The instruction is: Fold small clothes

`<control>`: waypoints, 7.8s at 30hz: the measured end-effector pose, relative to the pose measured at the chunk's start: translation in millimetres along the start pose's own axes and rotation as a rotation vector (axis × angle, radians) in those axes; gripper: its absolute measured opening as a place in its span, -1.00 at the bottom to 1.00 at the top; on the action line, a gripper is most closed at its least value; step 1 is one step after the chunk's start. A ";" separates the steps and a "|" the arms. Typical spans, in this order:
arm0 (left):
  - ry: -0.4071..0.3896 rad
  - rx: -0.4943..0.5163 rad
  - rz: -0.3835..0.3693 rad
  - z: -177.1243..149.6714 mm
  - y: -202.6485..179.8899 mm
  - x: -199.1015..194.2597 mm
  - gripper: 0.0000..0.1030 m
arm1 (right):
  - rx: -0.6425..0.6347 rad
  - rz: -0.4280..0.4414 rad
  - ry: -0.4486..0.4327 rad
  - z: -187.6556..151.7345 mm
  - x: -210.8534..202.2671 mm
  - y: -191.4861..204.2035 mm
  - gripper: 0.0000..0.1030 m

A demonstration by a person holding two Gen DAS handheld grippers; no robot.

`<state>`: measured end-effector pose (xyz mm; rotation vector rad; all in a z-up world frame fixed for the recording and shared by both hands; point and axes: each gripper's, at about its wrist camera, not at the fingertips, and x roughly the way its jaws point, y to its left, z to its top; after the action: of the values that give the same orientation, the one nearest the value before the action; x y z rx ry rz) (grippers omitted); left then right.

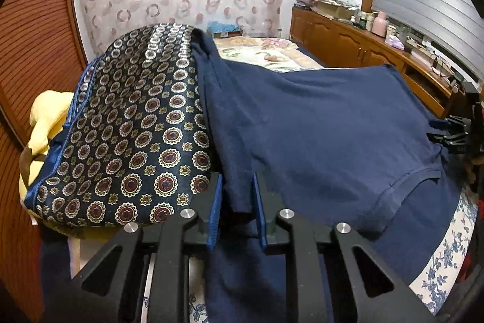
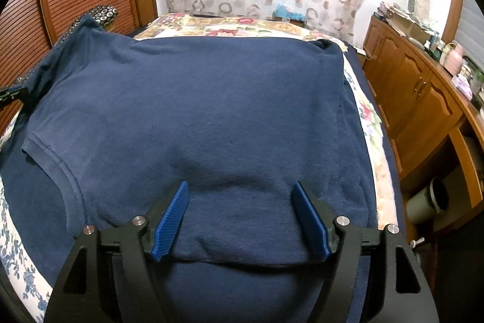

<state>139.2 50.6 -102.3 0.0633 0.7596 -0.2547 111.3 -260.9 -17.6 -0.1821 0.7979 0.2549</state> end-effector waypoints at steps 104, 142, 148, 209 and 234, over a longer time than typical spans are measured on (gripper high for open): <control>0.089 -0.136 0.032 -86.3 30.8 -43.5 0.13 | -0.099 0.112 -0.046 -71.4 -41.1 66.0 0.10; 0.086 -0.143 -0.045 -86.9 17.9 -37.4 -0.55 | -0.077 0.100 -0.016 -54.8 -31.5 66.6 0.29; 0.075 -0.132 -0.059 -84.5 15.1 -38.4 -0.91 | -0.078 0.100 -0.016 -54.9 -31.7 66.3 0.29; -0.146 0.294 -0.439 92.8 -211.7 -34.8 0.15 | 0.106 -0.013 -0.204 -82.2 -102.1 48.3 0.29; -0.069 0.148 -0.309 43.7 -145.4 -5.5 0.32 | 0.019 0.003 -0.155 -89.4 -104.0 42.4 0.29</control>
<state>128.2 -95.4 -61.8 0.0764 0.6790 -0.6040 -31.7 -259.7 -6.2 -0.1410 0.6468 0.2607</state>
